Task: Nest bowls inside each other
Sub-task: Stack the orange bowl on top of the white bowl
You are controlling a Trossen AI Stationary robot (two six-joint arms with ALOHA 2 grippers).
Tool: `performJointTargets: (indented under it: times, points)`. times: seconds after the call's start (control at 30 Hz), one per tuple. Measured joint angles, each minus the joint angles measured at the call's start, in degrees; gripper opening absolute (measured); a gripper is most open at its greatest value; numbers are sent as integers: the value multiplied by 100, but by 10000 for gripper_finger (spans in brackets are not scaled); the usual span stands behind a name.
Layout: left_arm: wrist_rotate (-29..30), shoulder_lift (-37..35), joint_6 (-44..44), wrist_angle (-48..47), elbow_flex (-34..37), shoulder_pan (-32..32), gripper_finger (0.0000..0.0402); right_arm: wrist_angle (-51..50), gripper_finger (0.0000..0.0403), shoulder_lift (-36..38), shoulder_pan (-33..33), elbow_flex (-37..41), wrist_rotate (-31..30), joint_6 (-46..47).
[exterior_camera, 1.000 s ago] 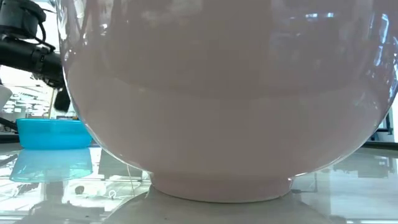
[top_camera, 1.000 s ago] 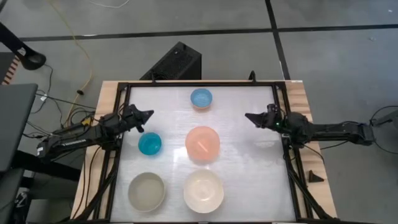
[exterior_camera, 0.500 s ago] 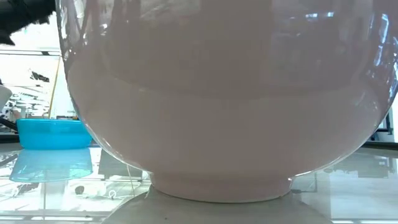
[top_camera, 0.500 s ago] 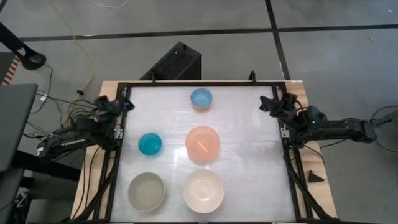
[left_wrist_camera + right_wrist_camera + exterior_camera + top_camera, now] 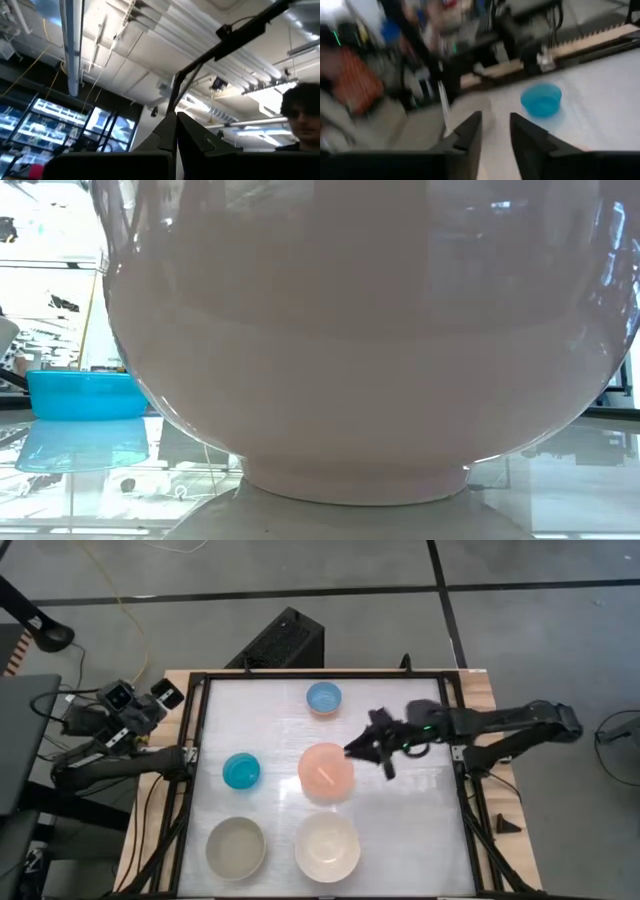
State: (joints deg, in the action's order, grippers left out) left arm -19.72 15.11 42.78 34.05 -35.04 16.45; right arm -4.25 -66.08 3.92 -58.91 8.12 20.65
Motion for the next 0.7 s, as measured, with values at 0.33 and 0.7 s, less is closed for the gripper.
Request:
performJointTargets:
  times: [0.33, 0.7]
  points:
    - [-258, -7, 218, -863, -115, 0, 0, -2160, 225, -1663, 632, -864, 700, -1945]
    - [-300, -7, 411, -914, -112, 0, 0, -2290, 196, -2955, 639, -850, 278, -3124]
